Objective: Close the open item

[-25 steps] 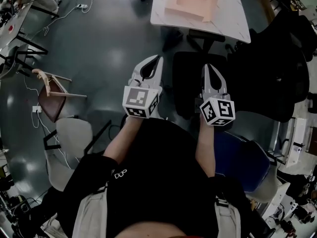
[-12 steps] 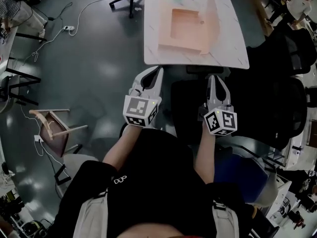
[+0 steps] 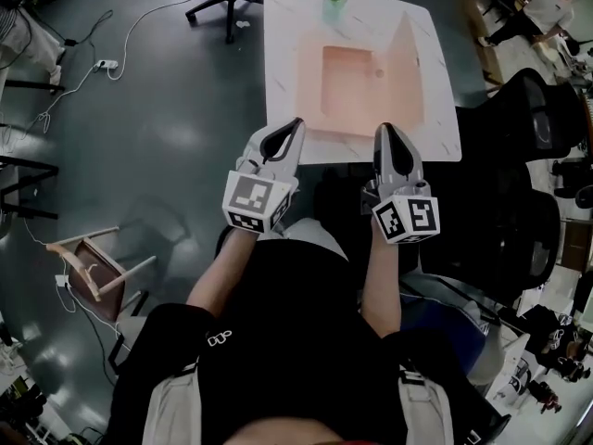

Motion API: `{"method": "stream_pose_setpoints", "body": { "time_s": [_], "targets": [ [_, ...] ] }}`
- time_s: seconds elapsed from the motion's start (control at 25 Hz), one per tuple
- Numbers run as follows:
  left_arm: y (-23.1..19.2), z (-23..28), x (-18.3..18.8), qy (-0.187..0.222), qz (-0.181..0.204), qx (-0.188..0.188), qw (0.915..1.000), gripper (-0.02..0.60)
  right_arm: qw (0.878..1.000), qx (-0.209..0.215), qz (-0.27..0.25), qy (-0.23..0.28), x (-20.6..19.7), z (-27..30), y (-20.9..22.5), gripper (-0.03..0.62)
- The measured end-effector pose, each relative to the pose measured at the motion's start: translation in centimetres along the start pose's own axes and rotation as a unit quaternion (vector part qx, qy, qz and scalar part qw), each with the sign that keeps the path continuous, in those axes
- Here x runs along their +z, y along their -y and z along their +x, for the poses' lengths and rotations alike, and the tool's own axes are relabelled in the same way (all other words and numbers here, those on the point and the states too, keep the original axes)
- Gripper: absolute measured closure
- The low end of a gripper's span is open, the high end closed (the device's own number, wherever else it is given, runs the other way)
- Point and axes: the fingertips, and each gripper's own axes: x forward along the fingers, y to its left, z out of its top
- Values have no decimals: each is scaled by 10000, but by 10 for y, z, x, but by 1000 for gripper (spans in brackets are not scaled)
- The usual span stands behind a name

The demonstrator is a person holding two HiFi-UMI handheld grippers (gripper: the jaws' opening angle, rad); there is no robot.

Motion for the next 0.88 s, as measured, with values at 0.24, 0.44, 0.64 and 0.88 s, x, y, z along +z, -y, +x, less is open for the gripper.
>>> {"method": "stream_pose_setpoints", "body": {
  "time_s": [0.24,0.44,0.64,0.88],
  "targets": [
    [-26,25,-3,-143,-145,-3,9998,581,9969,-471,-621,-56,-1,13,19,589],
    [-21,58,-7,-305,-182,-125,9993,581,9888,-915,-1105,-422,-5,7,64,511],
    [-1,80,-15,-561,-114,-297,9979,581,9785,-1408,-1240,-863,-21,-6,110,474],
    [9,87,-30,-747,-111,-402,9963,581,9716,-1701,-1226,-1100,-45,-8,140,474]
  ]
}}
